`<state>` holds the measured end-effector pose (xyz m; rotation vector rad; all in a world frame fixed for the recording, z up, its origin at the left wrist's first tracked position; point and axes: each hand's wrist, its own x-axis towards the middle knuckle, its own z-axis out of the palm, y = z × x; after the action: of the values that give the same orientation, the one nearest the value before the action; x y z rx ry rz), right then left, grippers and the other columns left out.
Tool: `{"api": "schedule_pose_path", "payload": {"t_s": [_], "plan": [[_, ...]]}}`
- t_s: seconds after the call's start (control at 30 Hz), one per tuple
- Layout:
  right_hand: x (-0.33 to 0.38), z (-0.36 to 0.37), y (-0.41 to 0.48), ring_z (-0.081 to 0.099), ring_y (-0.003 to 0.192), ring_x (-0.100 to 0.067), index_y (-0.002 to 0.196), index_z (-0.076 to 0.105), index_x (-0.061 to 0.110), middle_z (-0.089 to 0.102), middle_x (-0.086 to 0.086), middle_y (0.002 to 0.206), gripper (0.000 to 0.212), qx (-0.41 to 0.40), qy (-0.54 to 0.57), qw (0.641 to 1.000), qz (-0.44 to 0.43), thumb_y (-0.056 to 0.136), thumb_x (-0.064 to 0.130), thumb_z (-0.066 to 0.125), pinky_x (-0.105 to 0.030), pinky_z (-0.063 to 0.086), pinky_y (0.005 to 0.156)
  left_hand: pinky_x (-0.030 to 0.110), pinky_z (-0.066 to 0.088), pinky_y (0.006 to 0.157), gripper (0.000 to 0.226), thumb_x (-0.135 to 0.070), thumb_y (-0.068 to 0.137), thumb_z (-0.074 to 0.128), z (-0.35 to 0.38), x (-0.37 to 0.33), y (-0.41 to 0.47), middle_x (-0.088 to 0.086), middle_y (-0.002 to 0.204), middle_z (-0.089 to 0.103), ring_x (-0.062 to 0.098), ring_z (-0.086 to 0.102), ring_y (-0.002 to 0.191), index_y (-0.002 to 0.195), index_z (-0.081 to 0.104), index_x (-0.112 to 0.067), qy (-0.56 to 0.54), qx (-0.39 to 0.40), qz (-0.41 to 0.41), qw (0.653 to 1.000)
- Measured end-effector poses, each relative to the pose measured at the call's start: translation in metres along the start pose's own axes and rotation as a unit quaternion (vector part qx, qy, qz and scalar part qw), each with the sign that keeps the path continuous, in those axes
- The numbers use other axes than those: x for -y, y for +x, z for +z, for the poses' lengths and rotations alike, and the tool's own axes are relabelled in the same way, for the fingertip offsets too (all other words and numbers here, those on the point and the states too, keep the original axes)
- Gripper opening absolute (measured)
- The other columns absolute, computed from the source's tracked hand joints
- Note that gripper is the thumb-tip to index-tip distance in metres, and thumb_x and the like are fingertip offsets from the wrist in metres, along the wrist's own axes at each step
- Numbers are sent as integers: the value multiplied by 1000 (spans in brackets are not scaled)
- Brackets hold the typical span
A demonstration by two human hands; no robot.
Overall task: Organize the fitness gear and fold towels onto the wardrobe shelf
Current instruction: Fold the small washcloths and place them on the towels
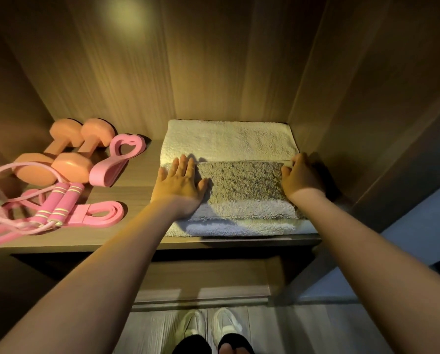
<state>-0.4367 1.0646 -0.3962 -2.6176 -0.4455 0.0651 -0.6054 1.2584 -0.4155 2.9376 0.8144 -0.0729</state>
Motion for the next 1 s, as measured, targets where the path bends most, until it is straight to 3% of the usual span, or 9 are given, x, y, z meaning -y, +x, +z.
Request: {"api": "schedule_pose_path", "payload": {"t_s": [0.07, 0.13, 0.2, 0.23, 0.3, 0.4, 0.63, 0.77, 1.0], "plan": [[14, -8, -11, 47, 124, -33, 145, 30, 14, 43, -12, 142, 49, -48, -43, 996, -56, 101, 34, 37, -42, 42, 94, 46, -5, 121, 72, -57, 99, 8, 1, 0, 1, 7, 162, -14, 22, -13, 149, 154, -9, -13, -2, 0, -3, 1000], [36, -6, -30, 22, 145, -25, 151, 21, 23, 23, -1, 157, 54, -41, -67, 985, -155, 101, 41, 32, -44, 23, 114, 46, -5, 121, 72, -57, 99, 8, 2, 0, 2, 7, 162, -14, 21, -13, 149, 154, -9, -13, -1, 0, -6, 1000], [58, 10, -50, -20, 144, -13, 154, 4, 32, -8, 15, 160, 56, 71, -78, 967, -234, 102, 45, 21, -45, -7, 117, 46, -4, 121, 71, -56, 99, 9, 1, -1, 1, 7, 162, -14, 21, -12, 149, 154, -8, -13, -4, 3, -9, 1000], [65, 20, -58, -29, 140, -12, 154, -2, 34, -18, 17, 158, 55, 131, -88, 955, -250, 102, 46, 16, -48, -14, 117, 46, -4, 121, 71, -54, 100, 10, 1, -2, 1, 7, 162, -14, 21, -12, 149, 154, -8, -13, -7, 4, -10, 1000], [68, 37, -66, -26, 144, -13, 154, -3, 35, -19, 16, 159, 54, 179, -123, 941, -259, 103, 47, 12, -52, -12, 118, 46, -3, 121, 69, -51, 101, 12, 0, -2, 0, 7, 162, -13, 21, -11, 149, 154, -7, -13, -13, 5, -9, 1000], [59, 45, -62, -20, 147, -12, 154, 0, 38, -16, 18, 159, 54, 168, -143, 941, -256, 102, 50, 10, -51, -12, 118, 47, -2, 121, 66, -46, 101, 14, -1, -1, 0, 7, 162, -13, 21, -11, 149, 154, -7, -13, -14, 8, -8, 1000], [19, 36, -48, -23, 145, -11, 149, -10, 49, -25, 17, 155, 55, 153, -166, 954, -198, 96, 62, 3, -50, -14, 117, 48, -5, 120, 66, -47, 101, 15, 0, 0, 0, 5, 162, -15, 20, -13, 149, 154, -9, -15, -14, 10, -8, 1000], [-9, 23, -37, -19, 147, -11, 152, -5, 43, -22, 11, 159, 60, 153, -141, 971, -121, 97, 62, 9, -43, -6, 119, 49, -5, 120, 67, -47, 101, 14, -1, -1, 0, 5, 162, -15, 20, -13, 149, 154, -10, -15, -13, 15, -10, 1000], [-27, 3, -33, -9, 150, -19, 155, -4, 23, -15, -1, 162, 66, 175, -174, 968, -42, 99, 56, 7, -42, 5, 121, 50, -10, 118, 70, -49, 101, 13, -13, -7, 0, 10, 159, -23, 27, -18, 148, 152, -17, -12, 53, 40, -15, 998]]}}
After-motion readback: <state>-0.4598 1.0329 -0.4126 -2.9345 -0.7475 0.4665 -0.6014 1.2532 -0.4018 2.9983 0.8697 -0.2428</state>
